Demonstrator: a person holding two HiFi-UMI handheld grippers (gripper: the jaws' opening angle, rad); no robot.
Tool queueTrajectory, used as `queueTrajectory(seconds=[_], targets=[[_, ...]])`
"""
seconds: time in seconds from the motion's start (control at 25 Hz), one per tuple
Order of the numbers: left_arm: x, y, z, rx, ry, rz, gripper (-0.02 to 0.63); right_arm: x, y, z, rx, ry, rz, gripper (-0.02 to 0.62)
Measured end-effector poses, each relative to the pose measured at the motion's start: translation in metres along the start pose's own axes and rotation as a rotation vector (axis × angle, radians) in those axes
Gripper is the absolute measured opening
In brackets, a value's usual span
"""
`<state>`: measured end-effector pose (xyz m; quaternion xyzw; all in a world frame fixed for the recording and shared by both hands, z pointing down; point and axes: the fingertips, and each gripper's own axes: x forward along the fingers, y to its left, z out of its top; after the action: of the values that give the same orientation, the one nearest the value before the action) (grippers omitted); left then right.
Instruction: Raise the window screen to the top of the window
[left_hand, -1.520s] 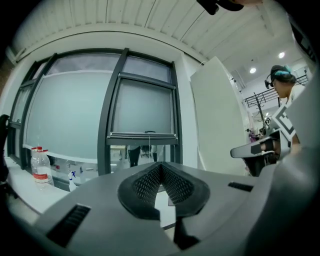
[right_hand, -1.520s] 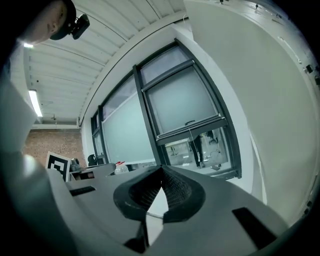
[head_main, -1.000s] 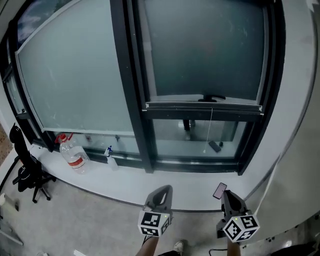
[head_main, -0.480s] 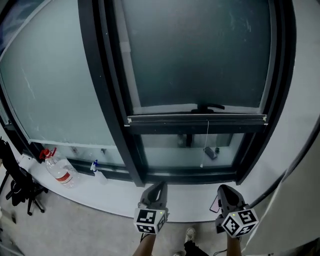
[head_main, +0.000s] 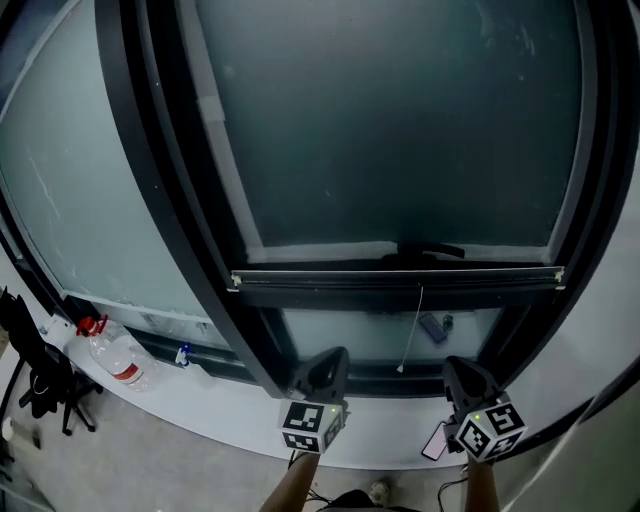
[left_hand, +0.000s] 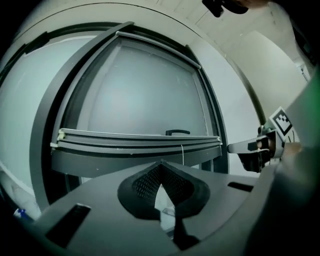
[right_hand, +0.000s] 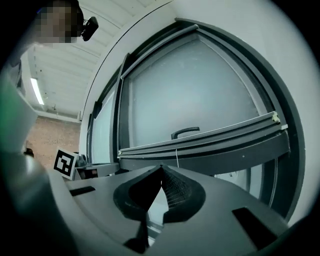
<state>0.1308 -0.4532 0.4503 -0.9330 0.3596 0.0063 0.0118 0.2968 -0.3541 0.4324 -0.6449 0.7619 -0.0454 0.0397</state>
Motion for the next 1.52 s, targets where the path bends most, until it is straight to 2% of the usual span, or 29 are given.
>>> queueTrajectory(seconds=[0.12, 0.2, 0.28, 0.36, 0.4, 0.52, 0.64, 0.72, 0.84, 1.0, 1.08, 1.36, 1.52], targets=[[0.027, 0.006, 0.006, 0.085, 0.002, -0.030, -0.003, 0.026, -0.008, 0.007, -0.089, 0.030, 0.019, 0.005], [0.044, 0.011, 0.010, 0.183, 0.019, -0.056, -0.003, 0.042, -0.013, 0.012, -0.220, 0.071, 0.032, 0.008], [0.060, 0.012, 0.015, 0.329, 0.049, -0.102, -0.003, 0.058, -0.018, 0.018, -0.393, 0.130, 0.044, 0.028], [0.072, 0.014, 0.017, 0.486, 0.089, -0.148, 0.044, 0.075, -0.025, 0.023, -0.569, 0.190, 0.050, 0.069], [0.077, 0.016, 0.018, 0.566, 0.114, -0.161, 0.064, 0.082, -0.030, 0.026, -0.658, 0.215, 0.046, 0.072], [0.088, 0.026, 0.023, 0.811, 0.211, -0.181, 0.071, 0.099, -0.044, 0.034, -0.916, 0.301, 0.034, 0.072], [0.096, 0.042, 0.020, 1.015, 0.343, -0.211, 0.071, 0.111, -0.061, 0.033, -1.096, 0.441, 0.057, 0.072], [0.097, 0.054, 0.017, 1.101, 0.410, -0.230, 0.071, 0.115, -0.074, 0.028, -1.196, 0.539, 0.079, 0.071], [0.095, 0.070, 0.016, 1.168, 0.484, -0.230, 0.071, 0.117, -0.090, 0.025, -1.298, 0.630, 0.083, 0.071], [0.097, 0.085, 0.016, 1.205, 0.549, -0.216, 0.069, 0.118, -0.099, 0.025, -1.339, 0.699, 0.086, 0.061], [0.097, 0.087, 0.014, 1.200, 0.560, -0.219, 0.069, 0.118, -0.101, 0.024, -1.358, 0.735, 0.082, 0.035], [0.097, 0.092, 0.019, 1.226, 0.586, -0.204, 0.060, 0.117, -0.103, 0.021, -1.376, 0.811, 0.121, 0.028], [0.099, 0.093, 0.015, 1.177, 0.632, -0.243, 0.044, 0.116, -0.103, 0.021, -1.383, 0.808, 0.126, 0.028]])
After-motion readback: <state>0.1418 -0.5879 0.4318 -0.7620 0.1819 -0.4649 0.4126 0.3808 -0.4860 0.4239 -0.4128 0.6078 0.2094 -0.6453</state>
